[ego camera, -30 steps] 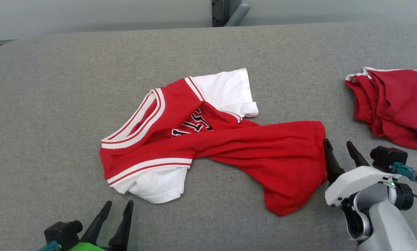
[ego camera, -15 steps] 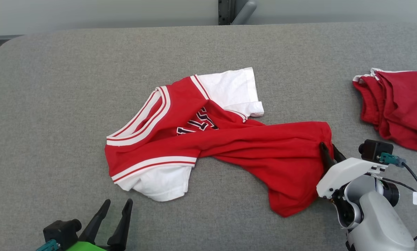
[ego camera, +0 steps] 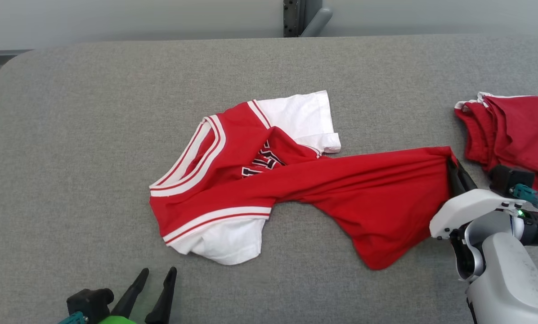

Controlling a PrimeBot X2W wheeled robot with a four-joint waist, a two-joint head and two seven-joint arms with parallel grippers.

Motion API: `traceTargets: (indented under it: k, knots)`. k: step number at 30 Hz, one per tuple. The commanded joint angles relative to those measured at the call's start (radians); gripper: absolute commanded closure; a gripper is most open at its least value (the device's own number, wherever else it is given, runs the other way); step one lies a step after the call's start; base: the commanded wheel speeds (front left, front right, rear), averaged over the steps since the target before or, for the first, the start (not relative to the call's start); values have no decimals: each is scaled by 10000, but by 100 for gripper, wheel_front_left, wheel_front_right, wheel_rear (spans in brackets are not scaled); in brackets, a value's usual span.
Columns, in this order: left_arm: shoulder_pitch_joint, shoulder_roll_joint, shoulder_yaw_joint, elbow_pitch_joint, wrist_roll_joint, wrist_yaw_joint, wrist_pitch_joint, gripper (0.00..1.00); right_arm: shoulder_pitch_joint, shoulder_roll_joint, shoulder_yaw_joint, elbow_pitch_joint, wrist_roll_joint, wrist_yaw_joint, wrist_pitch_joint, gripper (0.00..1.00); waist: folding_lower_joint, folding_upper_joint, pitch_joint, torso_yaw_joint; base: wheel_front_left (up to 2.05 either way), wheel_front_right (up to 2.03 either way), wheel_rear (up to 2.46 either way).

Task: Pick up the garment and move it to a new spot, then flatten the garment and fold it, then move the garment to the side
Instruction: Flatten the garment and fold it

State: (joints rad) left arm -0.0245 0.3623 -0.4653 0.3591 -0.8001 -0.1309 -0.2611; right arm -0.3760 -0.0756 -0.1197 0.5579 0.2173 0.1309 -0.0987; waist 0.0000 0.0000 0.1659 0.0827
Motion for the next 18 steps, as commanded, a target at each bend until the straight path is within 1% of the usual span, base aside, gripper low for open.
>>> traceTargets:
  k: [1, 5, 8, 9, 10, 13, 15, 16, 18]
  knots:
    - [-333, -43, -106, 185, -93, 1, 10, 0, 139, 19, -109, -232, -211, -5, -16, 100, 0, 0, -31, -45, 0, 0, 0]
    - [-870, -266, -564, 695, -583, 1, 136, 0, 369, 87, -131, -807, -541, -5, 296, 100, 0, 0, -55, -127, 0, 0, 0]
    - [-1268, -334, -1035, 1059, -830, 1, 445, 0, 501, 147, -34, -1126, -608, -5, 528, 100, 0, 0, -69, -235, 0, 0, 0]
    - [-1399, -326, -1158, 1197, -867, 1, 538, 2, 551, 161, 4, -1226, -621, -5, 591, 100, 0, 0, -74, -267, 0, 0, 0]
    - [-1399, -326, -1158, 1197, -867, 1, 538, 2, 551, 161, 4, -1226, -621, -5, 591, 100, 0, 0, -74, -267, 0, 0, 0]
    - [-1732, -328, -1402, 1594, -873, 1, 487, 16, 662, 193, 85, -1467, -630, -5, 771, 100, 0, 0, -73, -360, 0, 0, 0]
    - [-1899, -368, -1477, 1784, -878, 1, 357, 30, 711, 201, 114, -1633, -632, -5, 851, 100, 0, 0, -88, -407, 0, 0, 0]
    - [-1977, -377, -1497, 1834, -863, 1, 282, 52, 750, 207, 121, -1707, -636, -5, 888, 100, 0, 0, -99, -427, 0, 0, 0]
    - [-2136, -333, -1586, 1868, -730, 1, 91, 100, 891, 220, 142, -1882, -628, -5, 1012, 100, 0, 0, -168, -482, 0, 0, 0]
